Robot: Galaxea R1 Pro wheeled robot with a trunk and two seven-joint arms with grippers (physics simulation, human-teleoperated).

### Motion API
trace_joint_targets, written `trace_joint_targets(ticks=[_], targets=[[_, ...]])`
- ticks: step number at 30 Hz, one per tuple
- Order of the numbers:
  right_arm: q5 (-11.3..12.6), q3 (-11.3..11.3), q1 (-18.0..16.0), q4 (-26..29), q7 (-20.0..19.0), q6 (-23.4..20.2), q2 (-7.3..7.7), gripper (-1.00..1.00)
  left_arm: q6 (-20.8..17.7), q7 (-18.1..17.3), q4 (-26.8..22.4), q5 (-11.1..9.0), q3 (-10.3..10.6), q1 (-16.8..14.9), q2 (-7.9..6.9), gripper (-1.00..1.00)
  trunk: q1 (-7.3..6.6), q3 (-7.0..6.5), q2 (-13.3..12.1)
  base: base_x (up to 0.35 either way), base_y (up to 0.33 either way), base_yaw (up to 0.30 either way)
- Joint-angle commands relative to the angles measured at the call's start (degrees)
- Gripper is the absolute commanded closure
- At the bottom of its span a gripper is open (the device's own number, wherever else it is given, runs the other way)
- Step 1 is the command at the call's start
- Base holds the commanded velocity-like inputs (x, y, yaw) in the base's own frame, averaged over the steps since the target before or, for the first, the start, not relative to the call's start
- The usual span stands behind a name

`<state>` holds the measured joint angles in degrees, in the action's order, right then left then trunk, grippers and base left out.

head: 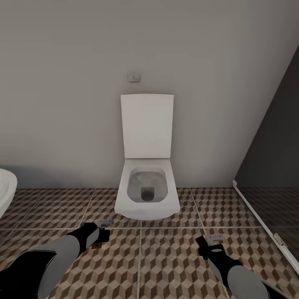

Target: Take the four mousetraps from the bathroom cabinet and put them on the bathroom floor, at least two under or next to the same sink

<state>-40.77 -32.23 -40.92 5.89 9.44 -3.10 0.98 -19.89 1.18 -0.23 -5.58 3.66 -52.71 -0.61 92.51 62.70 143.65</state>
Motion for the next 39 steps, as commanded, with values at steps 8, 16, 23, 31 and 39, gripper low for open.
trace_joint_targets(ticks=[8,16,23,31,39], targets=[[-0.5,-0.2,0.0,0.0,0.5,-0.2,-0.02,1.0,-0.2,0.1,0.0,-0.4,0.4,0.0,0.0,1.0,-0.01,0.05,0.0,0.0,0.0,0.0],[-0.5,-0.2,0.0,0.0,0.5,-0.2,-0.02,1.0,-0.2,0.1,0.0,-0.4,0.4,0.0,0.05,1.0,-0.01,0.05,0.0,0.0,0.0,0.0],[-0.5,-0.2,0.0,0.0,0.5,-0.2,-0.02,1.0,0.1,0.1,0.0,-0.4,0.4,0.0,0.0,1.0,-0.01,0.05,0.0,0.0,0.0,0.0],[-0.3,-0.4,0.0,0.0,0.2,-1.0,-0.02,1.0,0.2,0.1,0.1,-0.4,0.4,0.0,0.0,1.0,-0.01,0.05,0.0,0.0,0.0,0.0],[-0.3,-0.7,0.0,0.0,-0.7,-1.1,-0.02,1.0,0.2,0.0,0.1,-0.4,0.4,0.0,-0.03,1.0,-0.01,0.47,0.0,0.0,0.0,0.0]])
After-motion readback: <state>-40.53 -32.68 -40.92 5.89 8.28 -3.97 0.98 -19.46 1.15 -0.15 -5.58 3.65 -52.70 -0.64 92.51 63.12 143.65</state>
